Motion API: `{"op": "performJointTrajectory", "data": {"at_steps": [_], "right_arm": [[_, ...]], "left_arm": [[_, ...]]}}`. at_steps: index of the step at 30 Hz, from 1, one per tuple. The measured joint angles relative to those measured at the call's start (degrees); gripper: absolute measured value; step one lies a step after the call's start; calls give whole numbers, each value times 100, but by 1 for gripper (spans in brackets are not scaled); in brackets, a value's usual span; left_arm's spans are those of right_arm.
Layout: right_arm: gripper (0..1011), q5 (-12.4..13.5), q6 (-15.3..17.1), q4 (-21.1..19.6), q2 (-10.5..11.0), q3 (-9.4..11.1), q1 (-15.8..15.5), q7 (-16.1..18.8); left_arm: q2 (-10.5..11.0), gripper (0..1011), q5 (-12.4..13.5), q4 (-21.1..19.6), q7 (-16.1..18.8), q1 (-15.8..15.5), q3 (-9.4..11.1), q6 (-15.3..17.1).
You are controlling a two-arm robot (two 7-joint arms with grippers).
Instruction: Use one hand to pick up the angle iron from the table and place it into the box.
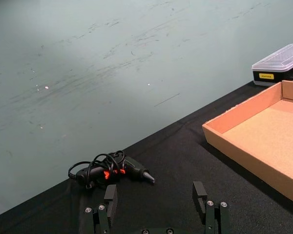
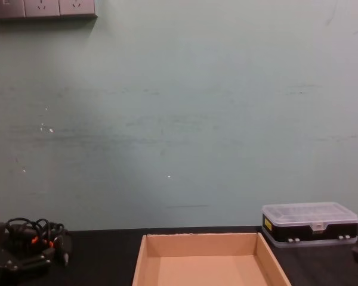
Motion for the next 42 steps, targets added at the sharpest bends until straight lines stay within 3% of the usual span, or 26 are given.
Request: {"op": "performJointTrajectory", "data": {"at_steps": [42], "right_arm": [[1003, 0, 0, 0, 0, 0, 0, 0]], "left_arm": [[0, 1011, 0, 0, 0, 0, 0, 0]]}}
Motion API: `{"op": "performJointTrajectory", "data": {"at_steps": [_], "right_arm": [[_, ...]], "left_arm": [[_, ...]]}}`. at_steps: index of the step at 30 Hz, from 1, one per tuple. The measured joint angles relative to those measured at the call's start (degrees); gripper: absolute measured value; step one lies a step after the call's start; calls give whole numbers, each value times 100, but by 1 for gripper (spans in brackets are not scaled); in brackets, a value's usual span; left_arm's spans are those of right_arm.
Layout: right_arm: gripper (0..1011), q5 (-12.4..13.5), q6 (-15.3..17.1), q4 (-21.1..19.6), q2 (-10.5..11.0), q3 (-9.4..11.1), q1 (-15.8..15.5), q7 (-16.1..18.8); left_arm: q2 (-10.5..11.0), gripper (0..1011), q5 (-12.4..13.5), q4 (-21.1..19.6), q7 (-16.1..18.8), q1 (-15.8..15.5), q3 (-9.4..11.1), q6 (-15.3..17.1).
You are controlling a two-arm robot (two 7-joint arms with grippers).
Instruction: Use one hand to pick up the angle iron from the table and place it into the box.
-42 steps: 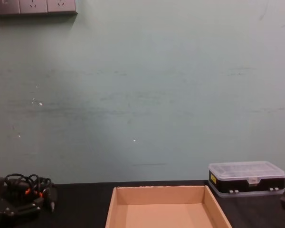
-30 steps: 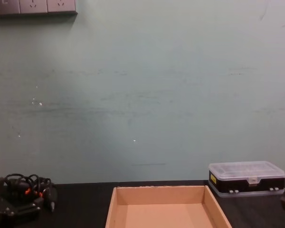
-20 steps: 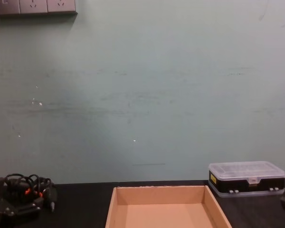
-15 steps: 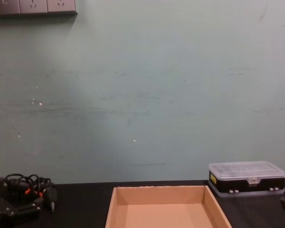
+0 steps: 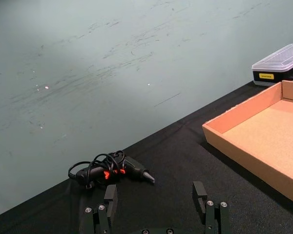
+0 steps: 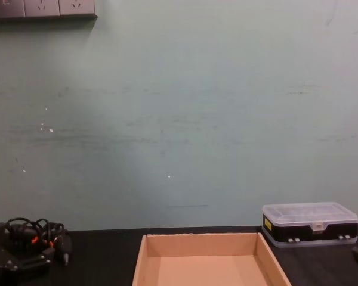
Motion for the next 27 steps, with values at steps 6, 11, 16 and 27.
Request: {"op": "performJointTrajectory", "data": {"at_steps": [6, 11, 16, 27], "right_arm": [[1003, 2, -2, -2, -13, 34, -17, 7], [1003, 53, -39, -121, 10, 163, -133, 102], [1003, 260, -135, -415, 165, 373, -390, 339], [1003, 918, -331, -1068, 1043, 582, -870, 1970]], "left_arm": [[0, 1011, 0, 0, 0, 0, 0, 0], [0, 1011, 0, 0, 0, 0, 0, 0], [0, 1011, 0, 0, 0, 0, 0, 0], [0, 1011, 0, 0, 0, 0, 0, 0]]}}
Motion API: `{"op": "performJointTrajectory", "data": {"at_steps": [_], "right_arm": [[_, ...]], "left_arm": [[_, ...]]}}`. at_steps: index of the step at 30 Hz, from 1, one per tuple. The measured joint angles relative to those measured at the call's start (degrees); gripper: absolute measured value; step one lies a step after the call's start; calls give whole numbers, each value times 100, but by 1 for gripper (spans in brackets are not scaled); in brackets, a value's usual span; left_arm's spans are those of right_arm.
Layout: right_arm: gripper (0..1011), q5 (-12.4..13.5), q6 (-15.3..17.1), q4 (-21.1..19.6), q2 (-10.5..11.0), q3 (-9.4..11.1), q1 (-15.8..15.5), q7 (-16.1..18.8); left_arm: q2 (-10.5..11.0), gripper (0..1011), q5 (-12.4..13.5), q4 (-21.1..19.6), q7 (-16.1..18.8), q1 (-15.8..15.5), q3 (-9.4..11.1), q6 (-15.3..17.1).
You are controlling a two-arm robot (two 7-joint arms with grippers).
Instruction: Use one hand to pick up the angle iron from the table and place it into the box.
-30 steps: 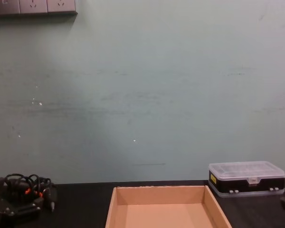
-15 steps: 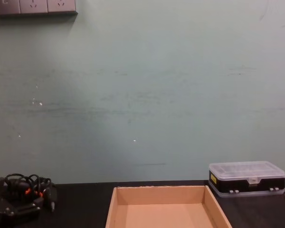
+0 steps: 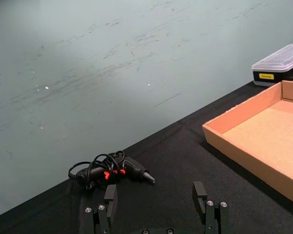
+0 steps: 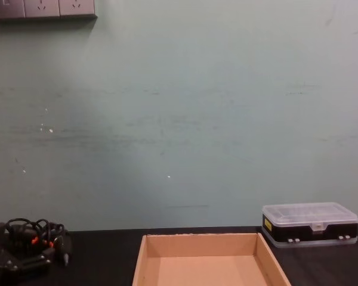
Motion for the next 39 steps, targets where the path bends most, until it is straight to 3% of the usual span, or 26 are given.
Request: {"op": "performJointTrajectory", "data": {"at_steps": [1, 5, 8, 9, 10, 13, 19, 23, 28, 39], "right_arm": [[1003, 65, 10, -49, 157, -21, -14, 327], [1003, 176, 116, -90, 454, -82, -3, 990], [1003, 339, 228, -43, 663, -177, 102, 1731], [1003, 339, 228, -43, 663, -177, 102, 1731], [1003, 347, 262, -3, 712, -231, 170, 2002], [1003, 335, 316, 57, 741, -304, 272, 2302], [1003, 30, 540, 419, 628, -710, 809, 3108], [1003, -153, 643, 601, 516, -934, 1111, 3350], [1003, -314, 790, 889, 303, -1148, 1447, 3416], [1003, -392, 801, 1199, 66, -1326, 1785, 3412]], "left_arm": [[0, 1011, 0, 0, 0, 0, 0, 0], [0, 1011, 0, 0, 0, 0, 0, 0], [0, 1011, 0, 0, 0, 0, 0, 0], [0, 1011, 0, 0, 0, 0, 0, 0], [0, 1011, 0, 0, 0, 0, 0, 0], [0, 1011, 0, 0, 0, 0, 0, 0], [0, 1011, 0, 0, 0, 0, 0, 0], [0, 1011, 0, 0, 0, 0, 0, 0], [0, 1011, 0, 0, 0, 0, 0, 0], [0, 1011, 0, 0, 0, 0, 0, 0]]}}
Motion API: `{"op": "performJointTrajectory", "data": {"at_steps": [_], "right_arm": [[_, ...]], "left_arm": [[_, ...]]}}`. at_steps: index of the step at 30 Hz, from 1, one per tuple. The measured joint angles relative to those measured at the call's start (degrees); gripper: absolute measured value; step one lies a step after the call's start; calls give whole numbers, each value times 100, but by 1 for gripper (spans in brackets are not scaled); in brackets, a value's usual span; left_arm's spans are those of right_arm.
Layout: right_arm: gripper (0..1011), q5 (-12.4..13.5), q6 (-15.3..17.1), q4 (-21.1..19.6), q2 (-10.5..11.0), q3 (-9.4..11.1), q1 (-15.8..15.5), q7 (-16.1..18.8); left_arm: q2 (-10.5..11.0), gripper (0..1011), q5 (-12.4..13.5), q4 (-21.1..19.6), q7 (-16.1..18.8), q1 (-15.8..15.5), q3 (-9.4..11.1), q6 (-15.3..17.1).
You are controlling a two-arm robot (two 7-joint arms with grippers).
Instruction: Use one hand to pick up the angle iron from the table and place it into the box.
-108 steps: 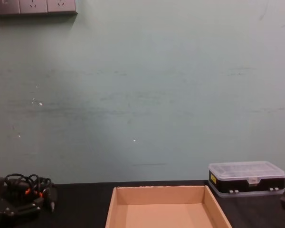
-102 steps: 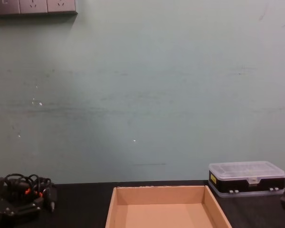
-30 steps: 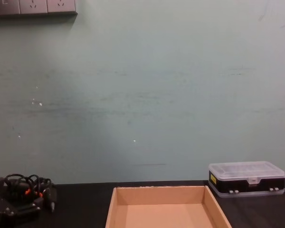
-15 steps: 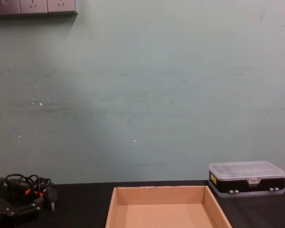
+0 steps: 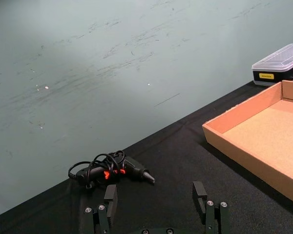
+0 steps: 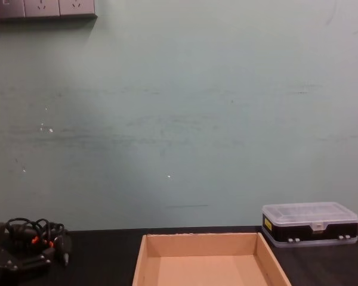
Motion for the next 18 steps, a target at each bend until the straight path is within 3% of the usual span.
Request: {"op": "performJointTrajectory", "data": {"at_steps": [18], "right_arm": [[1003, 5, 25, 611, -348, -276, 418, 118]], "left_arm": [[0, 1011, 0, 0, 0, 0, 0, 0]]}}
